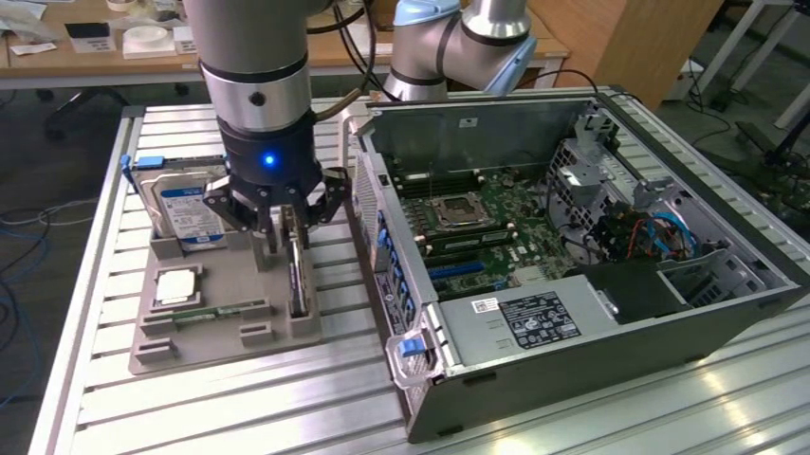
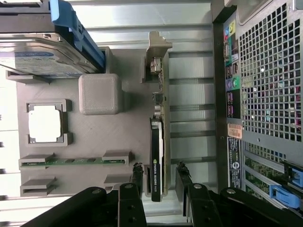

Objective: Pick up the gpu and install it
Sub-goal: 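Pick up the gpu and move the gpu toward the slot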

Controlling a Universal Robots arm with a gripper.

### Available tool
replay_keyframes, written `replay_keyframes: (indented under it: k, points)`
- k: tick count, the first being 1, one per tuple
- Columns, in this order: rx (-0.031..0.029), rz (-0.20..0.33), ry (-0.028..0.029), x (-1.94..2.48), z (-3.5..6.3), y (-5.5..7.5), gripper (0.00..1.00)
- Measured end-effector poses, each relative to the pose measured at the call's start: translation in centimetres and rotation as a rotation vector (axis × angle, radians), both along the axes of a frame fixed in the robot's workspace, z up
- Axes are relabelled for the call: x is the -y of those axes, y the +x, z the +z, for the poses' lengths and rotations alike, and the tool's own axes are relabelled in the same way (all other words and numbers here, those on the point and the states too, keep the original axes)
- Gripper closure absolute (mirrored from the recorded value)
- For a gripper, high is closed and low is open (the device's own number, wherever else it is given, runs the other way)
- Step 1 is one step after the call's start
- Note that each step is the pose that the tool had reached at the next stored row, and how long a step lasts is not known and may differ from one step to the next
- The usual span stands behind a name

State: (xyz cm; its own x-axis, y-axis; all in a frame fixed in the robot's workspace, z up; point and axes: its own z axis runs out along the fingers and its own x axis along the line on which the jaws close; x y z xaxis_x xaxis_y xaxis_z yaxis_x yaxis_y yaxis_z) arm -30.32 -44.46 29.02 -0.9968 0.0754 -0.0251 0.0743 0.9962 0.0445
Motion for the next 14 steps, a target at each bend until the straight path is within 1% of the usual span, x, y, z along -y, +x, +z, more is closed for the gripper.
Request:
replay_keyframes:
  k: [3,10,14]
  points:
    - [-0.0002,0.000,0.0015,0.00,-0.04,0.04,0.58]
    - [-0.0001,0.000,0.0019,-0.02,-0.83,0.05,0.58]
    - [-0.0003,0.000,0.0030,-0.03,-0.88,0.04,0.58]
